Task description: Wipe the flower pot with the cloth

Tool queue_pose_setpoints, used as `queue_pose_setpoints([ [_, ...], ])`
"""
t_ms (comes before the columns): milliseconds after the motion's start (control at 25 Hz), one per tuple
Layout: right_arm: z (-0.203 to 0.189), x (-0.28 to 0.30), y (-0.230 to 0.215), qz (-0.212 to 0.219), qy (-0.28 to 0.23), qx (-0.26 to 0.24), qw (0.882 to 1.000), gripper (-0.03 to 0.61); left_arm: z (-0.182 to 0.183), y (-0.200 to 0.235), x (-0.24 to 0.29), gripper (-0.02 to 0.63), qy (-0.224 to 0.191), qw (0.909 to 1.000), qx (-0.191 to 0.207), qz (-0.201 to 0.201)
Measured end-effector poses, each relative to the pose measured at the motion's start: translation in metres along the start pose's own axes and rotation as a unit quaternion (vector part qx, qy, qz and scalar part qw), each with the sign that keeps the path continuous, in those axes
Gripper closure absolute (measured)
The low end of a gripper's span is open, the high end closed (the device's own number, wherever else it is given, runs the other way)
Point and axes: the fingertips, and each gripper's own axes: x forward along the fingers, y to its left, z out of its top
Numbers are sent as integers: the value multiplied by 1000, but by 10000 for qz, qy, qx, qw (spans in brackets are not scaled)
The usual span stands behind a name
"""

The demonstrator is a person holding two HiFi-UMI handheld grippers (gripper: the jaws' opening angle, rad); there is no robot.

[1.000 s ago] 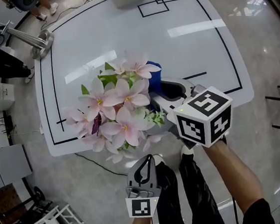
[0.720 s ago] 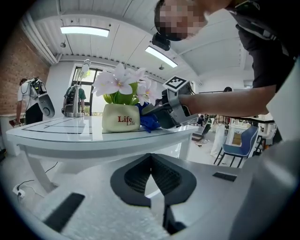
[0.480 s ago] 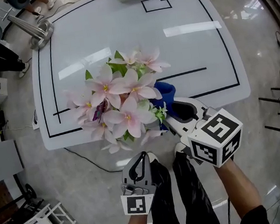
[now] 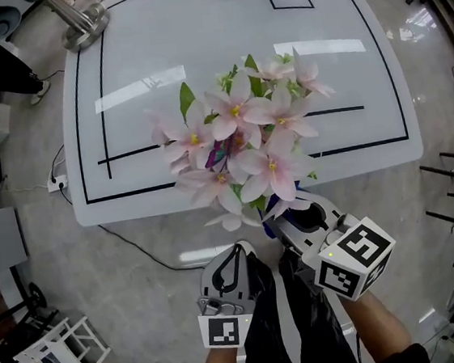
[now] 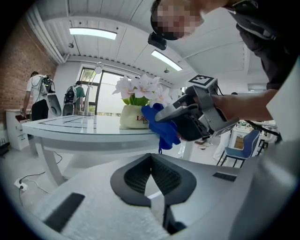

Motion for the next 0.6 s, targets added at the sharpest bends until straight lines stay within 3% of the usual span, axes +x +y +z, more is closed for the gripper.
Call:
queue_pose_setpoints([
  [320,-11,37,42,-148,-109,-513,9985,480,-15,37,-33,607,-2,9990,-233,375],
  [480,-3,57,57,-704,-403,-646,9946,480,-22,65,-50,607,-30,9977,-404,548],
  [600,6,71,60,-1057,-658,-394,9914,480,-19,82,-62,607,-86,9967,-464,654],
])
